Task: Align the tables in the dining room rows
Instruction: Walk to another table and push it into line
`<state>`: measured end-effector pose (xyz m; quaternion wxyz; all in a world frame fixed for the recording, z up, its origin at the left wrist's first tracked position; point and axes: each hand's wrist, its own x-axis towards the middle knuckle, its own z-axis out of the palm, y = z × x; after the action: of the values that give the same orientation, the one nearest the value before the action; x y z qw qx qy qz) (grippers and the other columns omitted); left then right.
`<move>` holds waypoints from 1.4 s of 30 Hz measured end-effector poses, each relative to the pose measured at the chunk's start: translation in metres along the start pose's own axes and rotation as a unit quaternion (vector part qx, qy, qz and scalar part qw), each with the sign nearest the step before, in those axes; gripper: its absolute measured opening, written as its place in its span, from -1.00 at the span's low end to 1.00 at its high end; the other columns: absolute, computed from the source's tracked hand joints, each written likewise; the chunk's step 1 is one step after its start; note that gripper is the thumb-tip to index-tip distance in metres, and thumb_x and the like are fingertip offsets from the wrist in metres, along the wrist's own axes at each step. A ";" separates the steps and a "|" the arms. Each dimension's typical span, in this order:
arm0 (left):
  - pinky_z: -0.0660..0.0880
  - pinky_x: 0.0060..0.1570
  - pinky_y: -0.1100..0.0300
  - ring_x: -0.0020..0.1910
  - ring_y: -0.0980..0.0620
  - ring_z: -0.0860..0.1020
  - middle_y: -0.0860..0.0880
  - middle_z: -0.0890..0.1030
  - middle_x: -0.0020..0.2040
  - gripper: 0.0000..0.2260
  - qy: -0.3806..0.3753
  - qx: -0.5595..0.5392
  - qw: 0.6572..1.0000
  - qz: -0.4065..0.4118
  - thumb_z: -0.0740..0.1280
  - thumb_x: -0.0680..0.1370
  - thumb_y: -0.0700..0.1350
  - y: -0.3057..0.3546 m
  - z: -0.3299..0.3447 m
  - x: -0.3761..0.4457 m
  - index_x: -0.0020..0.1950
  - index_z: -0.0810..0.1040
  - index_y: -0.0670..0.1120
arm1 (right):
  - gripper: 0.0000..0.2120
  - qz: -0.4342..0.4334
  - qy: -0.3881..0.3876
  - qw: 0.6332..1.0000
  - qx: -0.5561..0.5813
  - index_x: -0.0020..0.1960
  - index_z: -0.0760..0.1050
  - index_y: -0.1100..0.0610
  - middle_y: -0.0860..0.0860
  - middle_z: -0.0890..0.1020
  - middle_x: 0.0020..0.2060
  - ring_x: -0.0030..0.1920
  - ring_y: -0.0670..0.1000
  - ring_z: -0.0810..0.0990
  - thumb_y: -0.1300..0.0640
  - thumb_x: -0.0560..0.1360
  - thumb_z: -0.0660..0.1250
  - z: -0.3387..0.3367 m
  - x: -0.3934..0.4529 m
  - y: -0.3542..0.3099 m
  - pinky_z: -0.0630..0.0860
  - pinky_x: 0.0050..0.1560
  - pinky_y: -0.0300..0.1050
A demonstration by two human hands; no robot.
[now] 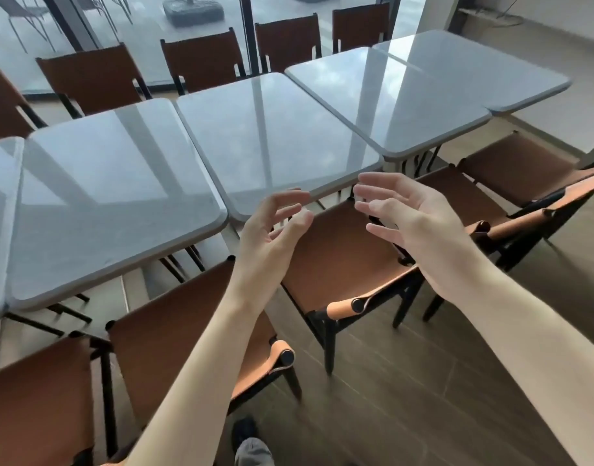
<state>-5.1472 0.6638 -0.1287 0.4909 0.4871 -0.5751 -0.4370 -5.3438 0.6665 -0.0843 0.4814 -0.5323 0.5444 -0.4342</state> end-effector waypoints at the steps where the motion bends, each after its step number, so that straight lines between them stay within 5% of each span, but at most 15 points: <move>1: 0.41 0.18 0.33 0.27 0.23 0.55 0.25 0.62 0.22 -0.80 0.000 0.003 1.000 0.006 0.34 0.59 -0.02 0.007 0.014 -0.005 0.21 0.58 0.10 | -0.71 -0.003 0.005 1.000 0.001 0.28 0.57 -0.07 -0.12 0.67 0.20 0.27 -0.11 0.60 0.19 0.64 0.28 -0.014 -0.008 -0.001 0.54 0.34 0.05; 8: 0.38 0.12 0.38 0.23 0.27 0.55 0.26 0.63 0.16 -0.78 0.003 0.000 1.000 0.031 0.33 0.63 -0.04 0.042 0.089 -0.034 0.26 0.56 0.13 | -0.71 -0.020 0.035 0.999 0.018 0.31 0.55 -0.06 -0.13 0.65 0.22 0.29 -0.10 0.59 0.17 0.64 0.28 -0.085 -0.047 -0.003 0.53 0.35 0.02; 13: 0.39 0.00 0.59 0.12 0.45 0.53 0.50 0.57 0.04 -0.63 -0.026 0.037 0.997 0.056 0.27 0.53 0.12 0.070 0.116 -0.032 0.33 0.52 0.14 | -0.74 -0.032 0.051 0.998 0.033 0.30 0.56 -0.05 -0.11 0.64 0.23 0.28 -0.08 0.59 0.15 0.64 0.28 -0.114 -0.060 -0.004 0.53 0.34 0.03; 22: 0.45 0.27 0.19 0.20 0.43 0.50 0.52 0.55 0.07 -0.60 -0.081 0.063 0.993 0.057 0.27 0.52 0.19 0.088 0.159 0.004 0.35 0.51 0.16 | -0.76 -0.019 0.068 0.997 0.026 0.26 0.60 -0.05 -0.11 0.64 0.22 0.29 -0.06 0.58 0.13 0.64 0.28 -0.159 -0.058 -0.001 0.51 0.36 0.09; 27: 0.46 0.36 -0.02 0.19 0.31 0.56 0.33 0.63 0.10 -0.67 -0.082 0.044 0.995 0.041 0.29 0.52 0.17 0.085 0.190 0.032 0.23 0.60 0.13 | -0.77 -0.017 0.078 0.997 -0.009 0.24 0.60 0.00 -0.10 0.65 0.20 0.26 -0.09 0.60 0.14 0.65 0.26 -0.192 -0.041 0.001 0.55 0.31 0.02; 35: 0.50 0.31 0.02 0.15 0.28 0.59 0.25 0.67 0.06 -0.69 -0.061 0.018 0.998 0.027 0.30 0.51 0.16 0.073 0.234 0.097 0.20 0.61 0.10 | -0.80 -0.004 0.060 0.997 -0.038 0.17 0.63 0.00 -0.10 0.66 0.16 0.20 -0.10 0.64 0.14 0.65 0.26 -0.235 0.036 0.003 0.61 0.19 -0.14; 42: 0.51 0.29 0.07 0.15 0.26 0.60 0.19 0.67 0.04 -0.64 -0.011 -0.008 1.000 0.011 0.29 0.50 0.14 0.060 0.249 0.155 0.22 0.61 0.03 | -0.80 -0.005 0.015 0.998 -0.064 0.15 0.64 -0.03 -0.11 0.66 0.15 0.19 -0.12 0.64 0.13 0.65 0.27 -0.247 0.110 0.000 0.58 0.27 -0.04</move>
<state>-5.4080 0.5247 -0.0825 0.4929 0.4720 -0.5825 -0.4415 -5.5839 0.5472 -0.0515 0.4363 -0.5582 0.5752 -0.4090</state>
